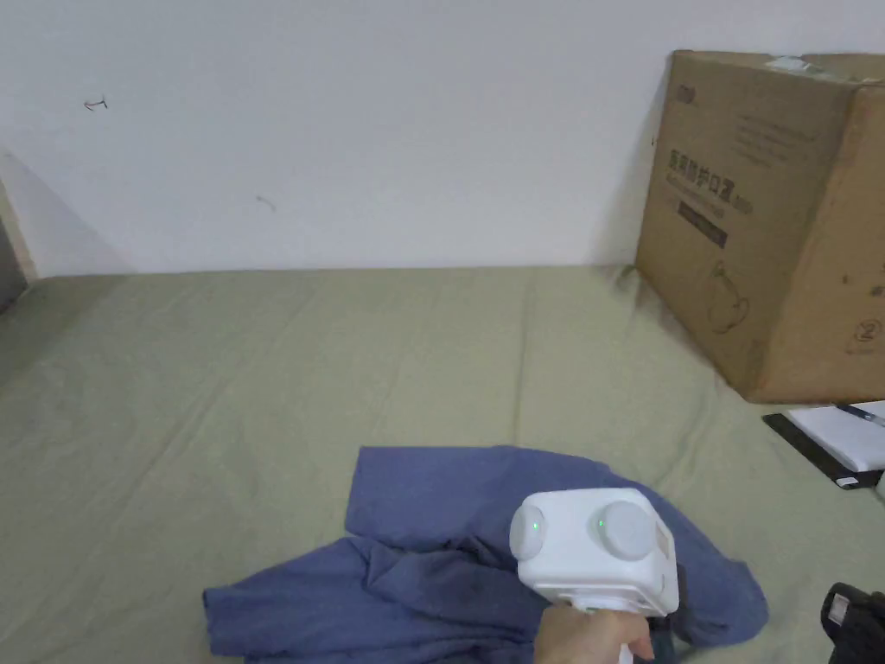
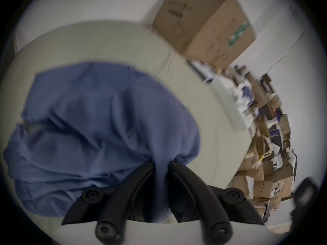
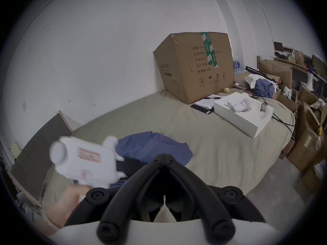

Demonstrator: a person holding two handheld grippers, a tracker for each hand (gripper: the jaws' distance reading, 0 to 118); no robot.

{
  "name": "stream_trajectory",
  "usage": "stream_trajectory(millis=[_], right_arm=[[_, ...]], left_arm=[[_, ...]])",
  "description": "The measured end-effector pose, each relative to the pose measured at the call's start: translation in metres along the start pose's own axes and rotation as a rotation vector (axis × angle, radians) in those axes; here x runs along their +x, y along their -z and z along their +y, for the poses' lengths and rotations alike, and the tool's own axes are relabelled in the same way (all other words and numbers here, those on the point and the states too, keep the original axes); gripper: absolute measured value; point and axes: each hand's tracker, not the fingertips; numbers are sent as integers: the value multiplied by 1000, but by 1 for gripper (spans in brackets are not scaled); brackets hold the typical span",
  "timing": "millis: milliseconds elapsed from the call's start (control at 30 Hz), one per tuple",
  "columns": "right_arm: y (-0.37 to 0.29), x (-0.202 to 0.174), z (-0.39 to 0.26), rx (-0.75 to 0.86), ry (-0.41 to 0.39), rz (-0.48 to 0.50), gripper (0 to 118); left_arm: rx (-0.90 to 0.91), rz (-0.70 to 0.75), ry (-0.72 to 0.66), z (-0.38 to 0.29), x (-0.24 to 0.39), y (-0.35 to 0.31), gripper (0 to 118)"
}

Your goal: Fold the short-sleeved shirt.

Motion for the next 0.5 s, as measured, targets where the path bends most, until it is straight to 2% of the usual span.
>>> stream_trajectory(millis=[167, 200, 233, 267, 300, 333, 400, 500], right_arm=[[7, 8, -4, -29, 8, -17, 0], [8, 8, -5, -34, 15, -17, 0], [8, 7, -5, -37, 20, -13, 0], [8, 6, -5, -38, 21, -8, 0], [9, 3, -6, -40, 19, -2, 0], [9, -1, -6, -44, 15, 3, 0], [9, -10, -6, -48, -2, 21, 0], [9, -26, -7, -57, -33, 70, 0]], left_arm=[[-18, 78, 59, -22, -10, 20, 9], [-9, 59, 36, -21, -13, 15, 23], [-1, 10, 14, -19, -16, 9, 46], [0, -45, 5, -16, -17, 0, 84], [11, -68, 7, -15, -17, -9, 109], [30, -52, 18, -17, -18, -21, 118], [167, -38, 37, -16, -24, -49, 117], [217, -25, 36, -23, -45, -88, 116]])
